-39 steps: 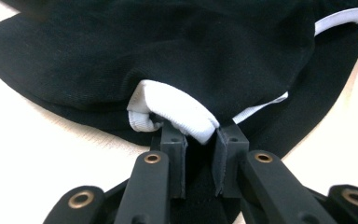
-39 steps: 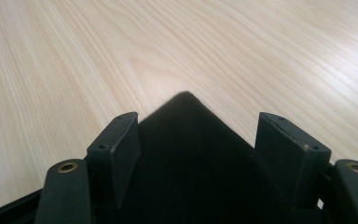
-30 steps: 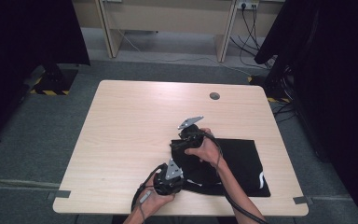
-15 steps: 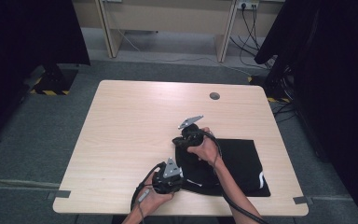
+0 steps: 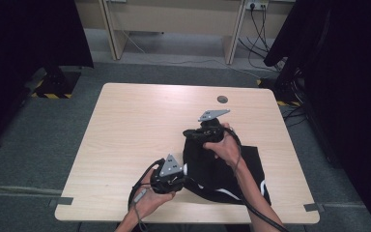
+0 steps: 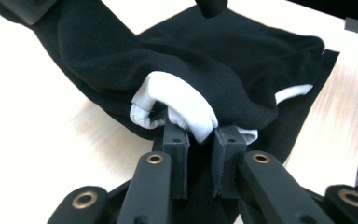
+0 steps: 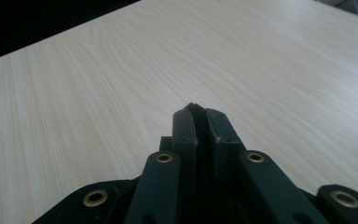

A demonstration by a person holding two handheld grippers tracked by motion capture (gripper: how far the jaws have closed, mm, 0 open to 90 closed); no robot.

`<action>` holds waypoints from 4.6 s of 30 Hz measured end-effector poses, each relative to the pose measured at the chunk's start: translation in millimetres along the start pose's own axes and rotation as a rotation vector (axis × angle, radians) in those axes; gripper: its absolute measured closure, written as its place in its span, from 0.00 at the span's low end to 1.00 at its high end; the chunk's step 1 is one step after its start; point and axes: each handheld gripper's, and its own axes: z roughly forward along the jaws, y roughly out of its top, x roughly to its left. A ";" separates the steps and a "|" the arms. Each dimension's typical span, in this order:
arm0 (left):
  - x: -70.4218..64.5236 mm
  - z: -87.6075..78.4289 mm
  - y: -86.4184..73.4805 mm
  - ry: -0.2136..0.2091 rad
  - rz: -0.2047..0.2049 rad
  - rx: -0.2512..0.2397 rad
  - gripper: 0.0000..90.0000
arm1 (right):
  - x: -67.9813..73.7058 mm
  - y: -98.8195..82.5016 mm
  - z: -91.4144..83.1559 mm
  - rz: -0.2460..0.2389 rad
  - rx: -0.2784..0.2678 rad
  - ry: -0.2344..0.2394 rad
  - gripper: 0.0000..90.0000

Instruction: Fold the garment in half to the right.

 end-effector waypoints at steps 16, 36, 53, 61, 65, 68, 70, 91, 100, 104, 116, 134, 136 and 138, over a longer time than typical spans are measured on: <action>-38.1 39.2 62.3 -0.087 0.083 0.000 0.86 | -33.9 -34.1 -84.5 0.066 -0.102 -0.096 0.93; -67.6 109.9 55.8 -0.165 0.050 0.058 0.78 | -60.7 -90.5 -108.1 0.114 0.038 -0.246 0.62; -44.4 73.2 51.5 -0.199 -0.038 -0.053 0.32 | -56.2 -85.6 -124.6 0.124 0.114 -0.365 0.45; -29.1 74.0 20.1 -0.096 -0.051 0.035 0.29 | -60.6 -91.1 -120.5 0.162 0.209 -0.416 0.45; -32.6 89.1 8.2 -0.030 -0.003 0.109 0.27 | -63.3 -93.9 -112.7 0.175 0.239 -0.411 0.54; -33.6 96.0 2.5 -0.002 0.027 0.145 0.27 | -65.9 -95.4 -107.7 0.163 0.280 -0.402 0.76; -34.4 99.4 -2.0 0.014 0.043 0.149 0.25 | -67.6 -96.7 -107.8 0.148 0.288 -0.415 0.90; -37.8 98.6 -5.5 0.035 0.041 0.126 0.26 | -75.2 -97.8 -99.1 0.251 0.284 -0.420 0.77; -38.4 98.3 -5.8 0.040 0.038 0.125 0.26 | -64.2 -93.0 -125.9 0.143 0.223 -0.481 1.00; -39.6 97.4 -6.5 0.042 0.035 0.123 0.28 | -74.1 -109.8 -124.3 0.161 0.264 -0.498 1.00; -41.1 96.7 -6.9 0.048 0.032 0.122 0.30 | -74.8 -137.4 -120.2 0.143 0.267 -0.552 0.84; -40.7 96.2 -7.1 0.048 0.027 0.122 0.30 | -19.1 -162.4 -139.6 0.163 0.273 -0.356 0.61; -40.1 95.6 -7.5 0.048 0.027 0.121 0.30 | -19.7 -166.8 -136.6 0.181 0.242 -0.346 0.62; -38.9 94.5 -8.2 0.048 0.027 0.121 0.30 | -18.2 -166.0 -135.1 0.178 0.243 -0.352 0.62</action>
